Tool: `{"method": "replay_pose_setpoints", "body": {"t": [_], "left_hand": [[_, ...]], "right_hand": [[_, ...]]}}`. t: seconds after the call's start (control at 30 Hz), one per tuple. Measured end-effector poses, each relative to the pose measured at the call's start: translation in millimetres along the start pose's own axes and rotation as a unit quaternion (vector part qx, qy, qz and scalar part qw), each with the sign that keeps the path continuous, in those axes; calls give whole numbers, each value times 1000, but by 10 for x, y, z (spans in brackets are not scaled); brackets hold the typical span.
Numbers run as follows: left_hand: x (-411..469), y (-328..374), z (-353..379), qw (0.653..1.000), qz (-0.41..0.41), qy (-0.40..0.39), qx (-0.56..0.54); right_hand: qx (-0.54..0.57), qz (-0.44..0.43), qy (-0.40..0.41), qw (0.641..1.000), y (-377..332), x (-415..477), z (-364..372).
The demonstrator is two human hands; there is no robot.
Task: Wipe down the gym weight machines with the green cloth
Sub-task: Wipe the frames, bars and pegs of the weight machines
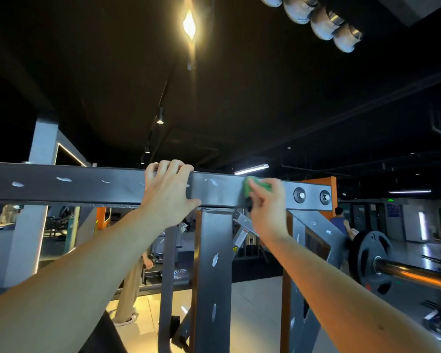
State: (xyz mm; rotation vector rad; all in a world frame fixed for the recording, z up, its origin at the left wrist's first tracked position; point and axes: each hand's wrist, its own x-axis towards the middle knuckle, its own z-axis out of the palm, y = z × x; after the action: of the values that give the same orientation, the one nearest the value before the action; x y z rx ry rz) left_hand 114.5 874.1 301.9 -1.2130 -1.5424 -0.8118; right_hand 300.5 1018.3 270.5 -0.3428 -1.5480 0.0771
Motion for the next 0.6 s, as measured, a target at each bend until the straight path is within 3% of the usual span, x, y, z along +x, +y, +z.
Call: {"method": "replay_pose_setpoints", "body": {"t": [0.1, 0.17, 0.23, 0.33, 0.4, 0.53, 0.6], "left_hand": [[-22, -85, -12, 1000, -2, 3, 1], [-20, -139, -15, 1000, -3, 6, 2], [-5, -167, -20, 1000, -5, 5, -1], [4, -201, -32, 1000, 0, -3, -13], [-3, -251, -51, 1000, 7, -7, -22], [-13, -412, -81, 999, 14, -14, -32], [-18, -501, -91, 999, 16, -11, -36]], "right_hand": [[-73, 131, 96, 984, -102, 17, 148], [-113, 48, 98, 988, -423, -45, 387], [-118, -73, 41, 990, -606, -127, 588], [-107, -146, -37, 983, -586, -43, 478], [-111, -106, -35, 988, -384, 60, 272], [-107, 83, 89, 987, -252, 62, 221], [-124, 44, 108, 985, -558, -34, 524]]}}
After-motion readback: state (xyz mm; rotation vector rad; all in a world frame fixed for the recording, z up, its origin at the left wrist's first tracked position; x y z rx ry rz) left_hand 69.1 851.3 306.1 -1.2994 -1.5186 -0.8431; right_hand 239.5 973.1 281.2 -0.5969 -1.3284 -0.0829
